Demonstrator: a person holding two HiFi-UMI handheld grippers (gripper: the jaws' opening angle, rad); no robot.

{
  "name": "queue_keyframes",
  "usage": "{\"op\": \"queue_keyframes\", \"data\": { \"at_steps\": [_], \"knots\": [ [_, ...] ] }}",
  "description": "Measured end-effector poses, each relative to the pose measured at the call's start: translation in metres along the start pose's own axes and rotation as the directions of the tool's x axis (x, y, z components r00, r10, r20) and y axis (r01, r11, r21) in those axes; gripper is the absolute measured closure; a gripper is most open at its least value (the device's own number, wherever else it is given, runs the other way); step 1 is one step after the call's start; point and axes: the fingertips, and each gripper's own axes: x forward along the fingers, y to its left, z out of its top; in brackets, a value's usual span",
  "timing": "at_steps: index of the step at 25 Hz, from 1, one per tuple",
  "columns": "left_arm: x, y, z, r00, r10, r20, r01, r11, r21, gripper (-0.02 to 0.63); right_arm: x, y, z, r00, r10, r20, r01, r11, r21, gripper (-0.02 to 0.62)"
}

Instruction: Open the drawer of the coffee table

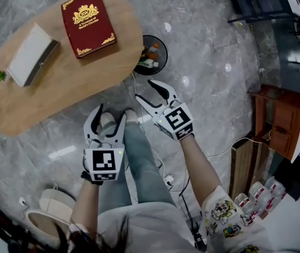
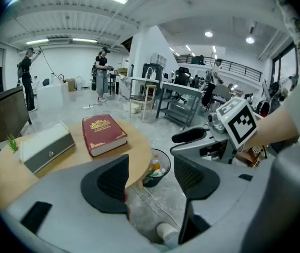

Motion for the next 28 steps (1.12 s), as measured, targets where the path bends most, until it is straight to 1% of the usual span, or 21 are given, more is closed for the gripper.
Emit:
{"op": "queue_keyframes", "data": {
  "at_steps": [7,12,18,20,22,24,28],
  "knots": [
    [0.039,-0.011,-0.044,0.995,-0.050,-0.085,0.052,0.998,0.027,0.359,0.047,-0.018,-0.054,0.995,0.043,-0.087,-0.047,0.998,-0.044,0.385],
    [0.069,-0.012,-0.069,0.988,-0.079,-0.135,0.085,0.995,0.041,0.359,0.082,-0.036,-0.087,0.989,0.046,-0.140,-0.055,0.996,-0.063,0.385],
    [0.096,-0.008,-0.089,0.979,-0.089,-0.183,0.102,0.993,0.063,0.359,0.120,-0.049,-0.120,0.971,0.084,-0.224,-0.104,0.992,-0.078,0.385],
    [0.102,-0.005,-0.096,0.978,-0.087,-0.192,0.100,0.993,0.060,0.359,0.128,-0.049,-0.127,0.965,0.099,-0.245,-0.125,0.988,-0.094,0.385],
    [0.107,-0.004,-0.105,0.976,-0.083,-0.201,0.092,0.995,0.040,0.359,0.133,-0.049,-0.131,0.959,0.109,-0.260,-0.147,0.981,-0.129,0.385],
    [0.111,-0.006,-0.113,0.973,-0.083,-0.214,0.091,0.995,0.028,0.359,0.139,-0.052,-0.134,0.954,0.121,-0.274,-0.165,0.976,-0.144,0.385],
    [0.115,-0.013,-0.124,0.968,-0.096,-0.234,0.102,0.995,0.017,0.359,0.153,-0.054,-0.134,0.950,0.143,-0.278,-0.198,0.963,-0.181,0.385]
  ]
}}
